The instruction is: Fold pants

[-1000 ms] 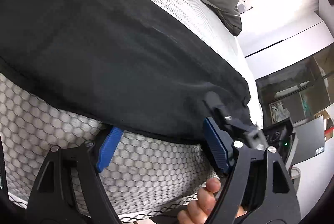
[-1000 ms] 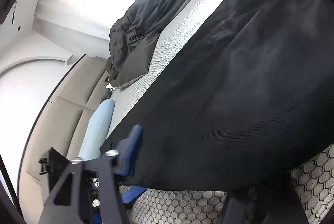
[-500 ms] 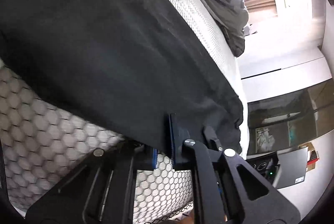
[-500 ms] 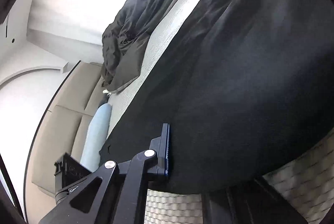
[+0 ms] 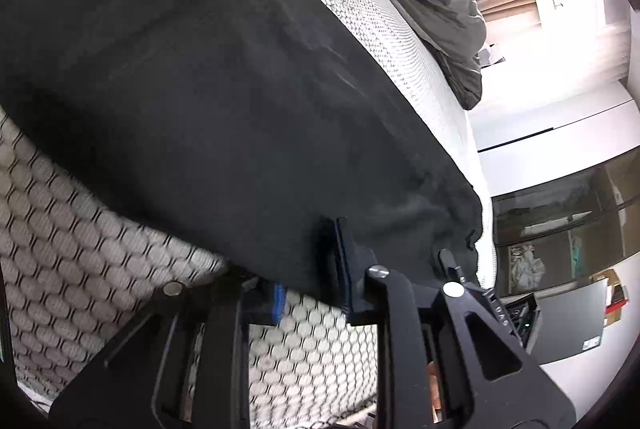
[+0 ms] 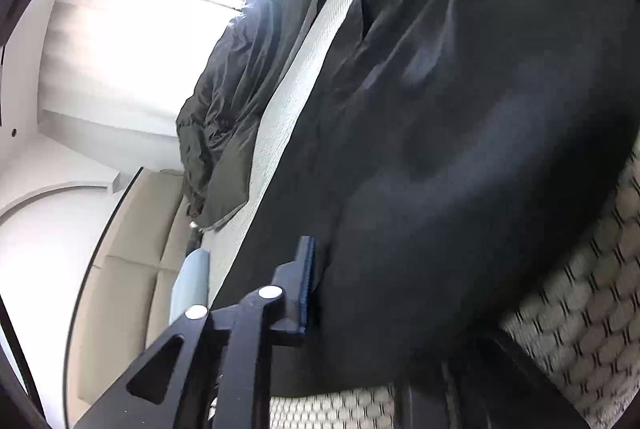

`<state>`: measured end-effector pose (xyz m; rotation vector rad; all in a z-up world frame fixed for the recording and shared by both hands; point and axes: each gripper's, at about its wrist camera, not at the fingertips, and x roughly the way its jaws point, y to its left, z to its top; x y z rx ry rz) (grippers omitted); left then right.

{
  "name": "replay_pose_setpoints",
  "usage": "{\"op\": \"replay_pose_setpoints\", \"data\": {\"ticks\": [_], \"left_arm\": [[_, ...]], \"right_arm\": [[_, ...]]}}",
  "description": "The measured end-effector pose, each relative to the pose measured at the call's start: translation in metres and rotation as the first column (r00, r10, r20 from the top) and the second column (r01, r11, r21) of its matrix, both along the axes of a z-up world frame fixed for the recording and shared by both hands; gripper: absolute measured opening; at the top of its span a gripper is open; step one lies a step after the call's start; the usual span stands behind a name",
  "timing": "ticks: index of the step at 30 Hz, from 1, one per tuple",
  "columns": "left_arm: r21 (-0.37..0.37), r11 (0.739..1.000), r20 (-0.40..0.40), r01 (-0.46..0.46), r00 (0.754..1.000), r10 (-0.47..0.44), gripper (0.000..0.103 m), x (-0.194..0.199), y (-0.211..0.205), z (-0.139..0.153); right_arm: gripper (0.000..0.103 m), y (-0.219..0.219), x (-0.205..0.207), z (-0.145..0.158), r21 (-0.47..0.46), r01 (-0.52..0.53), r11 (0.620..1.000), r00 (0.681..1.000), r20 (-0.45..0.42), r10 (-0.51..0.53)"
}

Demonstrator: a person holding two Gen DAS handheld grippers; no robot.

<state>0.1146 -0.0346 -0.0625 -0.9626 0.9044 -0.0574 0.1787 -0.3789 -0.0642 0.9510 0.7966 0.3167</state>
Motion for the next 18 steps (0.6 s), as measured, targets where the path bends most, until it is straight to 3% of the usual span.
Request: {"op": "replay_pose_setpoints", "data": {"ticks": [3, 7, 12, 18], "left_arm": [[0.037, 0.999, 0.021, -0.016, 1.000, 0.015, 0.017, -0.001, 0.002, 0.001], [0.100, 0.994, 0.032, -0.054, 0.998, 0.051, 0.015, -0.011, 0.013, 0.005], [0.072, 0.993, 0.022, -0.092, 0.996, 0.091, 0.016, -0.024, 0.046, 0.003], [0.071, 0.989, 0.003, -0.131, 0.991, 0.132, 0.022, -0.022, 0.073, 0.005]], "right_arm": [[0.024, 0.005, 0.008, -0.001, -0.030, 0.007, 1.000, 1.000, 0.002, -0.006], [0.008, -0.005, 0.003, 0.000, -0.040, 0.036, 0.999, 0.999, 0.023, -0.035], [0.008, -0.059, -0.009, -0.006, 0.027, 0.130, 0.991, 0.992, -0.007, -0.129], [0.009, -0.079, 0.001, -0.005, 0.023, 0.127, 0.992, 0.992, -0.017, -0.127]]}}
